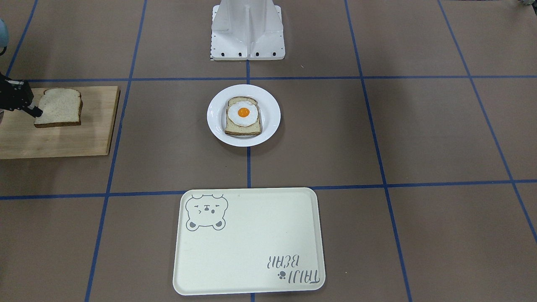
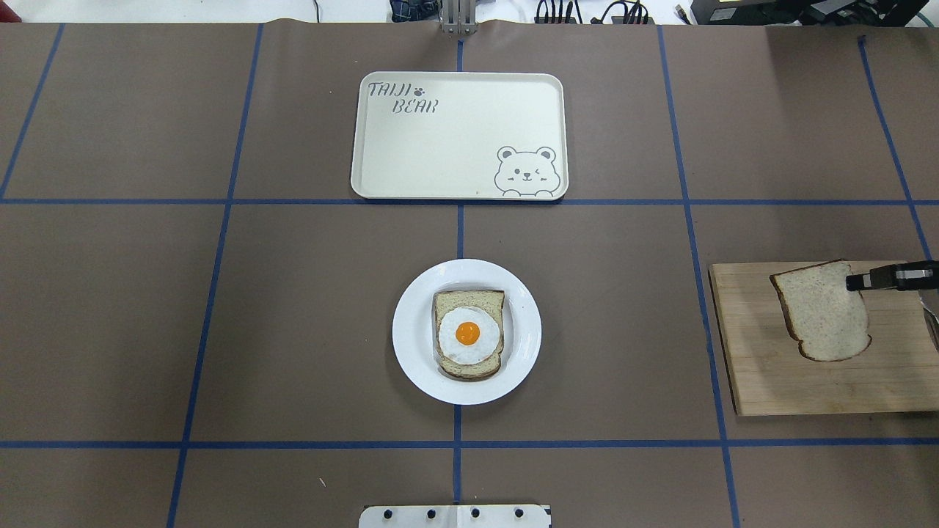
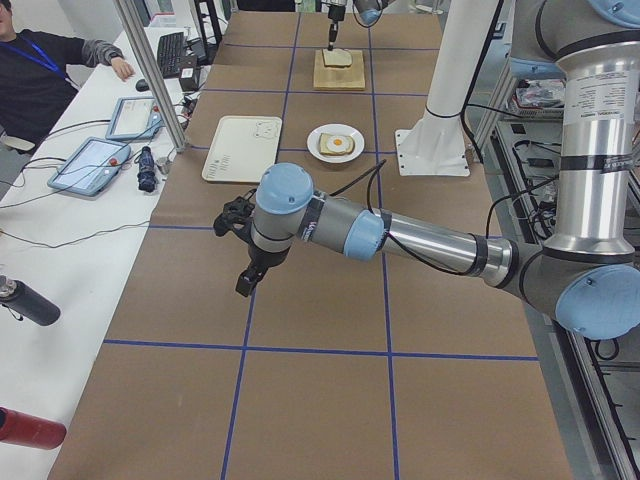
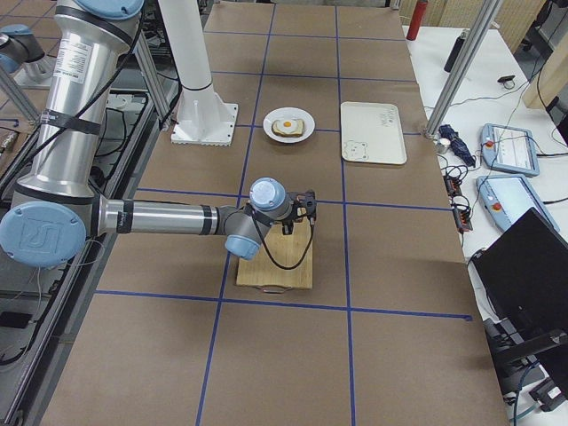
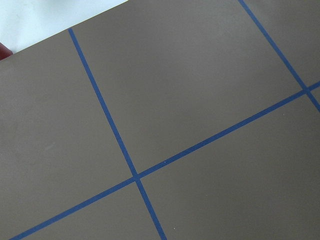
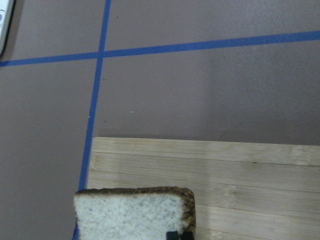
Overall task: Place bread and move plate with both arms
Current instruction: 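Grasp the bread slice edge with the right gripper and lift it, then carry the bread with the right gripper and lay it on the egg toast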
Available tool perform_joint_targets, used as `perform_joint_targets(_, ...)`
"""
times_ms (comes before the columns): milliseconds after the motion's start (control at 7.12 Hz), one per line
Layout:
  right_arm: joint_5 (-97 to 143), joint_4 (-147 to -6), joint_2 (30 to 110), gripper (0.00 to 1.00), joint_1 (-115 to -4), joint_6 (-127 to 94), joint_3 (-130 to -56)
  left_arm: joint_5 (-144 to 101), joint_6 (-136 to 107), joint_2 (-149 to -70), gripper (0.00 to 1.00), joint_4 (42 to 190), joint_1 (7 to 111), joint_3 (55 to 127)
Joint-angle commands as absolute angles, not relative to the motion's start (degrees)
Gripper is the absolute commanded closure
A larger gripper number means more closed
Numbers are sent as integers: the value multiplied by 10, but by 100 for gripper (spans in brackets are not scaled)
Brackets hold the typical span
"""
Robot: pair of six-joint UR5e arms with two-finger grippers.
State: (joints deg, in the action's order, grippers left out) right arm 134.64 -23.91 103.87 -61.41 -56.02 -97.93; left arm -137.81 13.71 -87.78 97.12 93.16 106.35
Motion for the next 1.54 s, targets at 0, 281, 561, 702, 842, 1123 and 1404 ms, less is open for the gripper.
perform_joint_targets(0, 1357, -223, 985, 100, -618, -625, -978, -1379, 137, -877, 1, 971, 932, 1063)
perform_joint_targets(281, 1328, -223, 907, 100, -571, -776, -990, -1379, 137, -877, 1, 971, 931, 1063)
perform_joint_targets(561, 1158, -226, 868, 100, -441, -895, -1026, -1379, 134, -878, 1, 970, 931, 1063)
perform_joint_targets(702, 1088, -229, 863, 100, -388, -915, -1046, -1379, 116, -879, 1, 973, 931, 1063)
perform_joint_targets(842, 1010, -238, 839, 100, -334, -925, -1051, -1379, 113, -878, 1, 979, 931, 1063)
perform_joint_targets(1123, 923, -344, 784, 100, -254, -925, -1057, -1380, 113, -877, 1, 979, 931, 1063)
perform_joint_targets(1404, 853, -486, 697, 100, -200, -917, -1054, -1380, 113, -878, 1, 979, 931, 1062)
